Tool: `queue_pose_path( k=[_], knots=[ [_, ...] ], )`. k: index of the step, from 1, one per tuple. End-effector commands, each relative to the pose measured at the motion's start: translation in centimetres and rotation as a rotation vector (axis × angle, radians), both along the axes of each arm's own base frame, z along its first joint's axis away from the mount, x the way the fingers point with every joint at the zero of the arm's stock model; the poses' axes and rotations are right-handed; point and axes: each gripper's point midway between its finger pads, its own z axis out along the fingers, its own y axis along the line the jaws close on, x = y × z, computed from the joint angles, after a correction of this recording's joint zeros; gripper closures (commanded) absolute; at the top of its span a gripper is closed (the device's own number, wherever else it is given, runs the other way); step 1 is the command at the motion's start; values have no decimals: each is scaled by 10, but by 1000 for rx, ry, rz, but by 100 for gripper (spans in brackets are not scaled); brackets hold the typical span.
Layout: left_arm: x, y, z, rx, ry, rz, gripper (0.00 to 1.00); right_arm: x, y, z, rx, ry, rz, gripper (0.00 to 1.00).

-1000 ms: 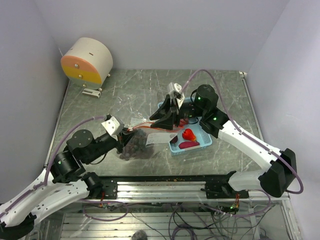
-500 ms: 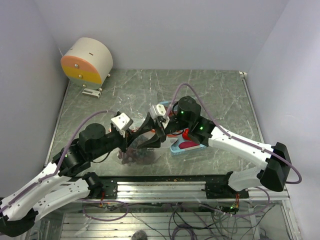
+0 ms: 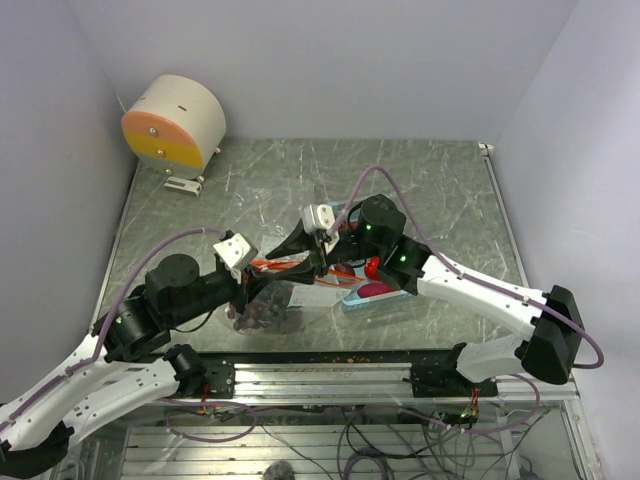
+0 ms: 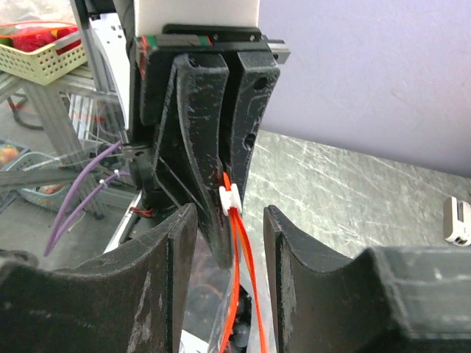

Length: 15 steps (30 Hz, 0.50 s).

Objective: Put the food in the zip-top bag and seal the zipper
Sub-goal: Zip the zipper food storage bag at the center of the board.

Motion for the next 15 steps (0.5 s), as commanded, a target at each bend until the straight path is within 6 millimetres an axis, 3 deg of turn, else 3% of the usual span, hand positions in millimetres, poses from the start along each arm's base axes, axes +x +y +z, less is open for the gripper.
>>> queue_pose_path(
  k=[1, 15],
  knots=[
    [-7, -5, 25, -81, -52, -43, 93, 8, 7, 8, 28, -33, -14, 59],
    [-9, 1, 22, -78, -54, -37, 93, -6, 11, 22, 57, -41, 98, 60]
  ],
)
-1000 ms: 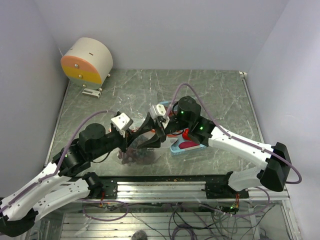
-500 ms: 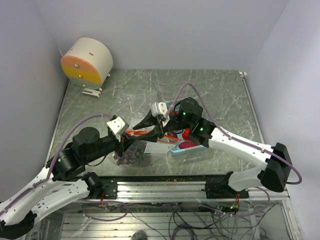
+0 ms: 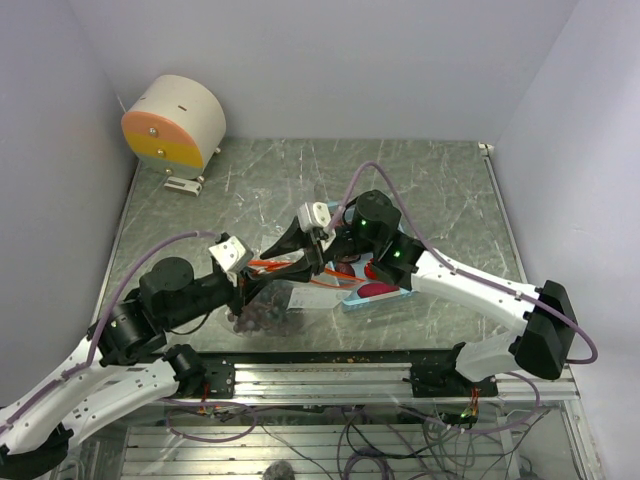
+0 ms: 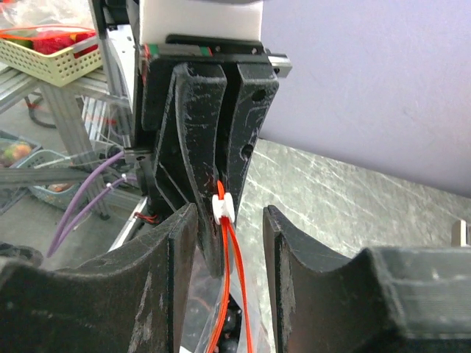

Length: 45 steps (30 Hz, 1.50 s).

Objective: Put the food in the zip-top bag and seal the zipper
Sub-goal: Zip the zipper food storage bag at the center of the board.

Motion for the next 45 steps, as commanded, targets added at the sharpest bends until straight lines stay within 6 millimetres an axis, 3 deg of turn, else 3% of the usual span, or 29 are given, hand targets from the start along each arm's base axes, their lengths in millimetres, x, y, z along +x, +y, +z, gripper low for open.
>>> queue_pose_path(
  k=[1, 16, 26, 34, 45],
  knots=[
    [-4, -2, 19, -66, -46, -21, 93, -5, 3, 20, 44, -31, 50, 60],
    [-6, 2, 21, -66, -57, -19, 93, -6, 11, 7, -6, -6, 105, 74],
    [-6, 6, 25, -74, -66, -5, 93, -1, 12, 0, -38, 15, 95, 99],
    [-8, 21, 40, -94, -94, 38, 93, 16, -6, -12, -70, 25, 24, 100],
    [-5, 46, 55, -106, -133, 132, 93, 33, -27, -44, -174, 40, -8, 100]
  ],
)
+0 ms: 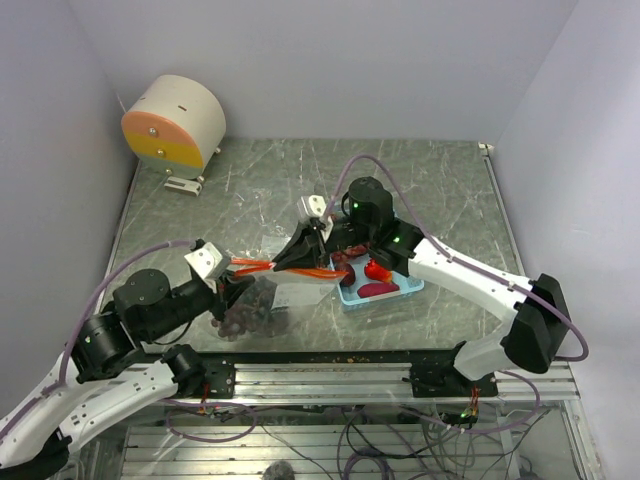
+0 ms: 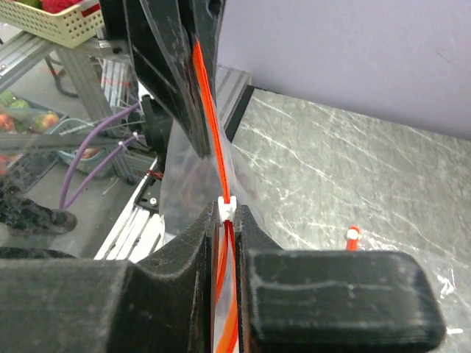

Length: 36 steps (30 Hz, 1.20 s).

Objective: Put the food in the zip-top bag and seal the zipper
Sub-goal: Zip the zipper food storage bag at the center of the board, then place the zipper food storage bag at the center of the board.

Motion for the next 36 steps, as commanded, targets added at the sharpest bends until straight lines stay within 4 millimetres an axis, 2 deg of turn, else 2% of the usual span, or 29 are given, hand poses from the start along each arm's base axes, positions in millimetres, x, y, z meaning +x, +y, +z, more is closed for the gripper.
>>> queue_pose_path(
  k=[1, 8, 16, 23, 28, 30, 31, 33, 35, 36],
  knots=[
    [2, 20, 46, -94, -100, 76, 93, 14, -19, -16, -60, -13, -52, 100],
    [2, 52, 54, -103, -126, 185, 93, 36, -47, -35, -93, -9, -102, 100],
    [-4, 72, 60, -104, -134, 234, 93, 60, -65, -58, -146, 4, -163, 100],
    [-6, 75, 60, -113, -144, 236, 93, 86, -83, -76, -151, 52, -233, 100],
    [0, 70, 57, -93, -136, 242, 93, 99, -85, -70, -136, 97, -284, 100],
    [5, 70, 58, -87, -139, 264, 93, 106, -84, -60, -122, 116, -333, 89],
    [8, 71, 59, -86, -141, 281, 93, 110, -85, -52, -107, 121, -365, 79],
    [18, 76, 62, -101, -142, 351, 93, 120, -85, -35, -63, 143, -449, 65],
    [30, 85, 70, -139, -144, 456, 93, 128, -88, -23, -30, 161, -522, 40],
    [38, 94, 74, -163, -147, 535, 93, 130, -88, -17, -12, 169, -543, 34]
  ],
)
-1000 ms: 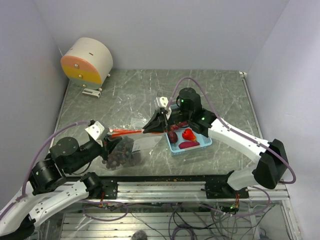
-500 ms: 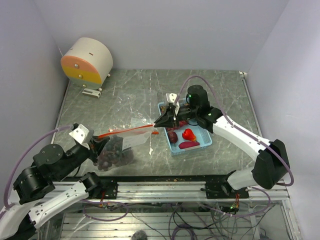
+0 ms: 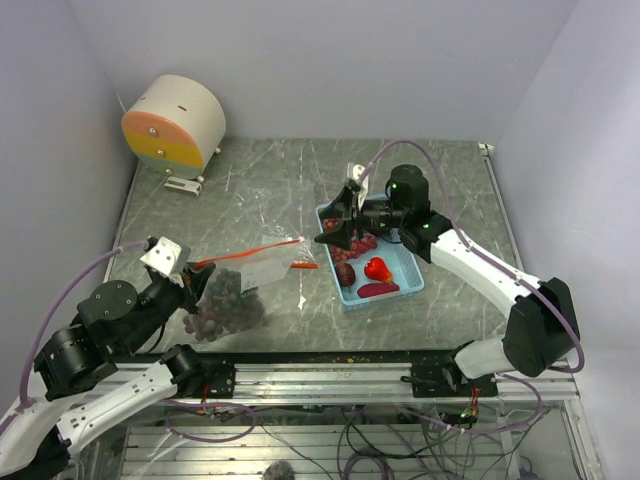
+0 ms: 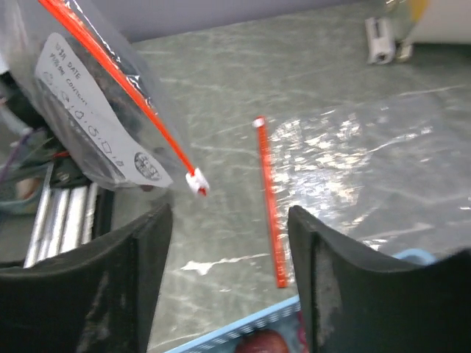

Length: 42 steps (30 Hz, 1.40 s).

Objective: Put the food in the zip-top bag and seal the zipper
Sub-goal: Place the zipper food storage bag at the center of the board.

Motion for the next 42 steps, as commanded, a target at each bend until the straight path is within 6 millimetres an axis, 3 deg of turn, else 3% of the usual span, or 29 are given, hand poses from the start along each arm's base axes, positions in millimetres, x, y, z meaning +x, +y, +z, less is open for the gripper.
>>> queue_pose_path(
  k=[1, 6, 12, 17, 19, 22, 25, 29, 32, 35, 42],
  knots=[
    [32, 30, 56, -197, -126, 293, 93, 24, -6, 43, 100, -6, -201, 29],
    [52, 69, 69, -300, -192, 590, 93, 37, 8, 27, 31, 3, -285, 21],
    [58, 104, 51, -354, -196, 892, 90, 58, 39, -32, -175, 17, -405, 19],
    [62, 109, 27, -349, -176, 1018, 65, 55, 66, -74, -297, -5, -385, 18],
    [62, 111, 22, -337, -165, 1053, 48, 55, 74, -89, -337, -17, -387, 17],
    [65, 105, 22, -326, -151, 1023, 20, 56, 81, -106, -381, -23, -390, 17],
    [68, 90, 25, -323, -138, 925, 6, 55, 92, -126, -439, -38, -375, 17],
    [68, 75, 29, -345, -115, 809, 2, 50, 112, -155, -524, -74, -311, 17],
    [67, 67, 30, -346, -103, 747, 1, 59, 118, -182, -579, -102, -314, 17],
    [64, 66, 30, -332, -100, 716, 0, 73, 121, -201, -639, -128, -339, 17],
    [56, 72, 32, -333, -100, 684, 0, 78, 122, -232, -693, -155, -300, 16]
  ],
)
